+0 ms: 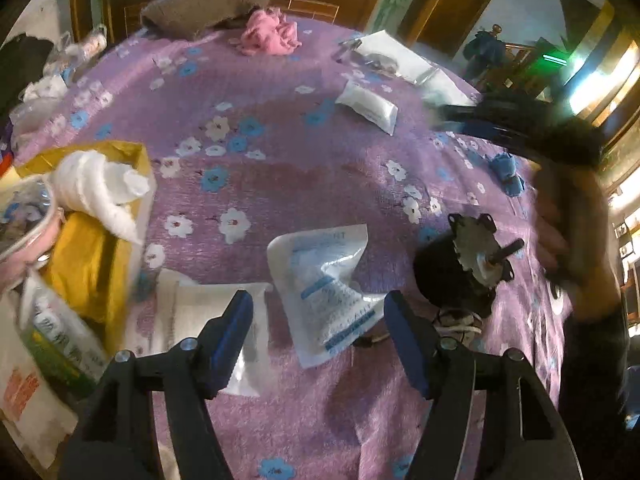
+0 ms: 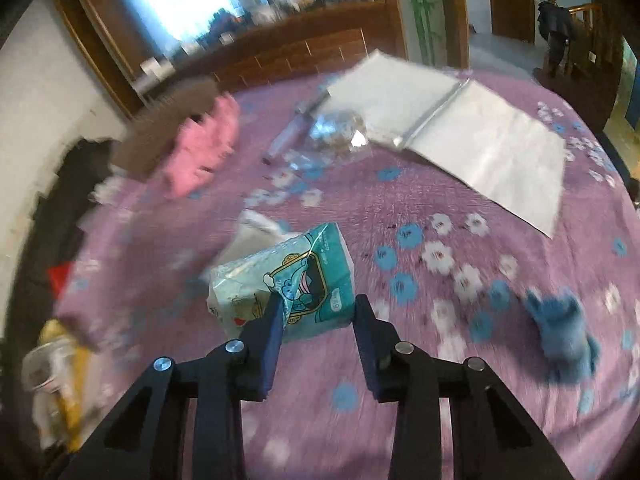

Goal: Organize soft objects
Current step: 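Carry the sachet and wipes pack into the box and open both tools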

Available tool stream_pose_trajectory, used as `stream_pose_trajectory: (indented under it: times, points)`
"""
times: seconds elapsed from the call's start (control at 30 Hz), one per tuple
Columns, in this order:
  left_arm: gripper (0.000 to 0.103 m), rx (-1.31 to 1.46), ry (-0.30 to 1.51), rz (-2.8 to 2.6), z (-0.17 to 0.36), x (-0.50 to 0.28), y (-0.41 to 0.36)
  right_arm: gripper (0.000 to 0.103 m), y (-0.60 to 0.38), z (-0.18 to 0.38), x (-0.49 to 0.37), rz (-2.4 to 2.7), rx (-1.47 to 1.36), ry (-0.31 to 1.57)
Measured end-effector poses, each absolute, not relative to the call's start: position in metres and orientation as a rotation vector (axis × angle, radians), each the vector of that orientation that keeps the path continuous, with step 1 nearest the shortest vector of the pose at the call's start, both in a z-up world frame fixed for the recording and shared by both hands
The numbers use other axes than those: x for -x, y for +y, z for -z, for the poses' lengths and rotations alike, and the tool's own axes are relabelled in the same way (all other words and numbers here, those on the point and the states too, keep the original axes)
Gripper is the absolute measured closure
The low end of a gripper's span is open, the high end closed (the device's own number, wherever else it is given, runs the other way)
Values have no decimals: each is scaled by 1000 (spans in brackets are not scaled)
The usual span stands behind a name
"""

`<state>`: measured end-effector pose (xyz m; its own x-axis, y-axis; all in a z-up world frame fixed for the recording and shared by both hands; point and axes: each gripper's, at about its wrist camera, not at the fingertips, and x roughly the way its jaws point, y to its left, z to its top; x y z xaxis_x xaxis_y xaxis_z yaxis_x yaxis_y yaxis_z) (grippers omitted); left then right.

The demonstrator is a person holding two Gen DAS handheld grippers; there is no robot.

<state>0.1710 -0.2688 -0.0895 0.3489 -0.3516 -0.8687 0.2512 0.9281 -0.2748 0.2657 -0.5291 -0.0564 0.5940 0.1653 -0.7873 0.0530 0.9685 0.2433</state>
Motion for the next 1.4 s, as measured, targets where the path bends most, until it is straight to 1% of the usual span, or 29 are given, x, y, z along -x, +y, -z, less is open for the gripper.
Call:
stream_pose_trajectory:
  times: [0.07,0.1,0.13,0.17,0.23,0.27,0.4,0.57,0.6,0.63,0.67,0.73,0.8,0.97,1.2,1.4]
  points:
    - [36,111,1172,388,95,-178,-273,66,-534,34,-227,-94,-316,867]
    - [39,130,1192,373,100,-183,-274,66,-536,27,-212,-109,-342,844]
    - [43,129,1200,362,102,-185,-275,66,-538,19,-189,-137,-385,810]
    - [56,110,1199,347,104,-187,-278,66,-539,15,-172,-155,-418,795]
    - [61,103,1192,331,107,-189,-282,65,-540,12,-139,-193,-466,770]
    - [67,118,1195,329,108,-189,-282,65,-540,14,-123,-205,-498,759]
    - [76,56,1182,305,104,-181,-291,65,-522,26,-93,-218,-493,716]
    - [77,35,1172,313,103,-171,-295,65,-520,34,-93,-265,-508,708]
    - [75,26,1161,316,105,-171,-298,65,-522,34,-92,-253,-504,694]
    - [71,26,1154,316,108,-173,-300,65,-523,35,-91,-237,-497,690]
    - [70,24,1158,309,111,-175,-301,65,-526,35,-89,-222,-495,686]
    - [74,-5,1150,300,110,-175,-304,65,-531,37,-89,-212,-516,685]
    - [82,-29,1130,286,102,-170,-306,65,-534,38,-89,-222,-535,688]
    - [83,81,1083,321,81,-154,-289,65,-536,34,-84,-236,-554,662]
    - [83,171,1006,402,42,-98,-262,64,-515,28,-81,-321,-496,637]
    - [83,238,909,367,11,-37,-194,64,-463,27,-73,-427,-383,689]
